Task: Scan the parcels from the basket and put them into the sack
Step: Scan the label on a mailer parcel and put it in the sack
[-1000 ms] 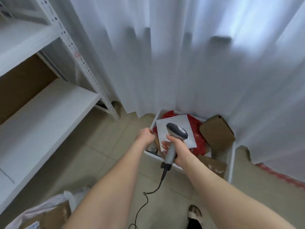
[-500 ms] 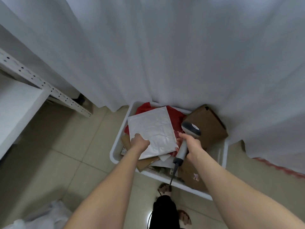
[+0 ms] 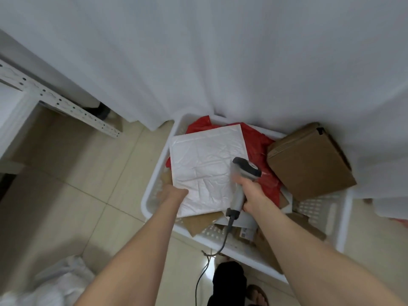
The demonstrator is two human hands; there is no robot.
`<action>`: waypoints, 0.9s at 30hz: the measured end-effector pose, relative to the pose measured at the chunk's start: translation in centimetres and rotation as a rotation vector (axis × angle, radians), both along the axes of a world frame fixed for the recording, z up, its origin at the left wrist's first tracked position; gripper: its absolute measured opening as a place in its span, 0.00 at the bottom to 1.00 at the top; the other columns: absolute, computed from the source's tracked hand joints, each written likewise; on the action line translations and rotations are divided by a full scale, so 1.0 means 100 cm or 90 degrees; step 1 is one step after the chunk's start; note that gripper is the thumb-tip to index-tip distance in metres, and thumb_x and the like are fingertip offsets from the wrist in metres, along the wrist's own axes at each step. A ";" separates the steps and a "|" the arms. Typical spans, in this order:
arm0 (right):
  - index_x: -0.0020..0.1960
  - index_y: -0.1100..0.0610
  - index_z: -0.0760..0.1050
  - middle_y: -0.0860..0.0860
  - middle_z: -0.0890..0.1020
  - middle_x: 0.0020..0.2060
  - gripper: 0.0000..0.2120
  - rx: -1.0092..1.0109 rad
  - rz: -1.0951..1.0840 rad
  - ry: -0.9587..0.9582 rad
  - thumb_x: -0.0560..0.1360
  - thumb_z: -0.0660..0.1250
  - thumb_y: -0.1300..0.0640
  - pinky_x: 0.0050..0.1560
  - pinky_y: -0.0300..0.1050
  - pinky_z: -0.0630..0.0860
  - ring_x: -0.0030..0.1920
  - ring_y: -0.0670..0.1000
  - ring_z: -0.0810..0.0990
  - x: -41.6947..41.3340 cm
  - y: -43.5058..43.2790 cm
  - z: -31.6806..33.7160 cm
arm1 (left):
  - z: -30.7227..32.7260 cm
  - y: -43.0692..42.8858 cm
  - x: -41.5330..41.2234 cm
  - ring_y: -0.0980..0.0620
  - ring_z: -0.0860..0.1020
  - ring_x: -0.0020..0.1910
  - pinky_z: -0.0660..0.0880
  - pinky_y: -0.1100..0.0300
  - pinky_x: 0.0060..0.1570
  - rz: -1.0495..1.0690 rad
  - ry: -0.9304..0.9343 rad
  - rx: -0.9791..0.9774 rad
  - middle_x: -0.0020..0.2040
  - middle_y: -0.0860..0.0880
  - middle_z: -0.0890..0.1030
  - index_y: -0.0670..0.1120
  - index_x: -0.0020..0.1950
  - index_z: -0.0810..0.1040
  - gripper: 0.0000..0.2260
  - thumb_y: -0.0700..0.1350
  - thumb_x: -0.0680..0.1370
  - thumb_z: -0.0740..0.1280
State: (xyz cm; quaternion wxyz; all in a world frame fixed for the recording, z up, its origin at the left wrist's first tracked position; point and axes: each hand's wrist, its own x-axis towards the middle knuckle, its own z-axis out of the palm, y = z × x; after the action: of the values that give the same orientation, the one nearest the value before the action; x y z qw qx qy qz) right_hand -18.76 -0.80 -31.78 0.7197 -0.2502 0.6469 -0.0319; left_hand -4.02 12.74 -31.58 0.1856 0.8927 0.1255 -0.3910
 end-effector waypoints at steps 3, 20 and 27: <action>0.61 0.62 0.74 0.56 0.80 0.49 0.17 0.010 0.004 -0.035 0.75 0.70 0.59 0.41 0.46 0.74 0.45 0.53 0.79 0.002 0.003 0.013 | 0.014 -0.003 0.003 0.40 0.77 0.58 0.75 0.44 0.59 0.064 0.032 -0.127 0.61 0.40 0.77 0.39 0.67 0.71 0.24 0.39 0.72 0.73; 0.45 0.60 0.73 0.55 0.79 0.35 0.09 -0.205 0.028 -0.098 0.70 0.69 0.70 0.34 0.44 0.75 0.34 0.52 0.78 -0.022 0.003 0.331 | 0.352 -0.052 -0.017 0.53 0.73 0.25 0.71 0.65 0.16 0.232 0.091 -0.408 0.33 0.43 0.72 0.37 0.53 0.70 0.08 0.30 0.80 0.53; 0.50 0.60 0.73 0.56 0.82 0.38 0.10 -0.245 -0.022 -0.272 0.72 0.69 0.69 0.37 0.47 0.80 0.33 0.52 0.84 -0.038 0.016 0.458 | 0.484 -0.017 -0.036 0.56 0.69 0.12 0.70 0.67 0.16 0.183 0.097 -0.442 0.17 0.46 0.73 0.37 0.36 0.70 0.14 0.31 0.81 0.54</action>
State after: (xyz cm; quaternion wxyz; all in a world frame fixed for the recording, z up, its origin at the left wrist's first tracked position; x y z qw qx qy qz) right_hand -22.52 0.82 14.04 0.7786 -0.3586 0.4665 -0.2180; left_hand -7.61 11.07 16.84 0.5200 0.7186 0.1231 -0.4451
